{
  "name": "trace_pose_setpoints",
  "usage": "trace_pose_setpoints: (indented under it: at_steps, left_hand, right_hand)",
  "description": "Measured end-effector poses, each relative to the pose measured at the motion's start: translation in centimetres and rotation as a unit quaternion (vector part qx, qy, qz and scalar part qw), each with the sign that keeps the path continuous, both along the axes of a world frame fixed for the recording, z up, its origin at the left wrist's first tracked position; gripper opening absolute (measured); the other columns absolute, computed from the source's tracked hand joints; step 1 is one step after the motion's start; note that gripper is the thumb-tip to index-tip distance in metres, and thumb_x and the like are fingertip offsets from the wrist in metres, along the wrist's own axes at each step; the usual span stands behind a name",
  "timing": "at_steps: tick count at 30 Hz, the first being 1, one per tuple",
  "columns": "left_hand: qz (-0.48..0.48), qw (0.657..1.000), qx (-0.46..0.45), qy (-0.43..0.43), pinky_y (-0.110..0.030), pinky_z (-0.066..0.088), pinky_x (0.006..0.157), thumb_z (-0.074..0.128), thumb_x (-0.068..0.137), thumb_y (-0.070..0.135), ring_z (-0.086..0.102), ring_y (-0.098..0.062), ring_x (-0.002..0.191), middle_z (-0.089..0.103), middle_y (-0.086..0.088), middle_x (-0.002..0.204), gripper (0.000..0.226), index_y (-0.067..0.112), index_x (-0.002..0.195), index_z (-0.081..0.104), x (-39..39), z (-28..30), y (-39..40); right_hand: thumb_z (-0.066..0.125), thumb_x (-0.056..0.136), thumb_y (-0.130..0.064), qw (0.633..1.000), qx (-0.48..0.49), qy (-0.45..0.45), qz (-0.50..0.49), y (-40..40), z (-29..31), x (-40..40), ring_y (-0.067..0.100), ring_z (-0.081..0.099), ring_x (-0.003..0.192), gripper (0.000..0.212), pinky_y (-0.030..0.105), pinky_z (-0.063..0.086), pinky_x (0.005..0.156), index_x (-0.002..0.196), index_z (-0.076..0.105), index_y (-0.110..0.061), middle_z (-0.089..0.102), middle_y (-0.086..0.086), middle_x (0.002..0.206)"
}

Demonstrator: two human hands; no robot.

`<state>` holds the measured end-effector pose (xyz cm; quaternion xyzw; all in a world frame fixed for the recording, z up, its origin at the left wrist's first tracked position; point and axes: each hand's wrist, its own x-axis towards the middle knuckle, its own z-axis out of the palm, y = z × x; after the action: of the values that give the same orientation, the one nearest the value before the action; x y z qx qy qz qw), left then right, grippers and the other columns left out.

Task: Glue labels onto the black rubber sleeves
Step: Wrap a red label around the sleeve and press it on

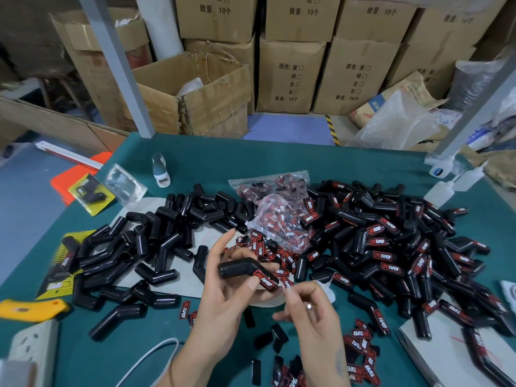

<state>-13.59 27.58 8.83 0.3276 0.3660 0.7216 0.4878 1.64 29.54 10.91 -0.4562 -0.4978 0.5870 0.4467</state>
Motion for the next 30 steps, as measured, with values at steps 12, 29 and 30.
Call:
trace_pose_setpoints:
  at_steps: [12,29,30]
  left_hand:
    - [-0.002,0.994,0.02,-0.108,-0.039,0.054,0.102,0.083,0.089,0.009,0.057,-0.049,0.134,0.064,-0.013,0.121,0.056,0.027,0.136,0.06,2.5,0.4,-0.8]
    - [0.01,0.993,-0.02,-0.118,-0.043,0.06,0.094,0.078,0.08,0.002,0.063,-0.047,0.127,0.07,-0.022,0.112,0.035,0.009,0.112,0.067,3.5,0.8,-1.0]
    - [0.011,0.993,-0.025,-0.113,-0.045,0.06,0.095,0.079,0.08,0.003,0.063,-0.047,0.127,0.07,-0.026,0.115,0.036,0.009,0.113,0.067,3.4,0.7,-1.0]
  right_hand:
    - [0.091,0.063,-0.06,0.997,0.073,0.015,-0.037,-0.3,-1.1,-0.6,0.005,0.055,0.075,0.042,0.016,0.048,0.072,0.086,0.083,-0.026,0.055,-0.006,0.082]
    - [0.091,0.062,-0.048,0.998,0.023,0.035,-0.043,0.4,-2.6,0.1,0.009,0.053,0.075,0.041,0.025,0.051,0.073,0.085,0.084,-0.015,0.056,-0.005,0.078]
    - [0.091,0.062,-0.046,0.998,0.021,0.037,-0.04,0.5,-2.6,0.2,0.008,0.053,0.074,0.04,0.025,0.051,0.072,0.085,0.084,-0.014,0.056,-0.004,0.078]
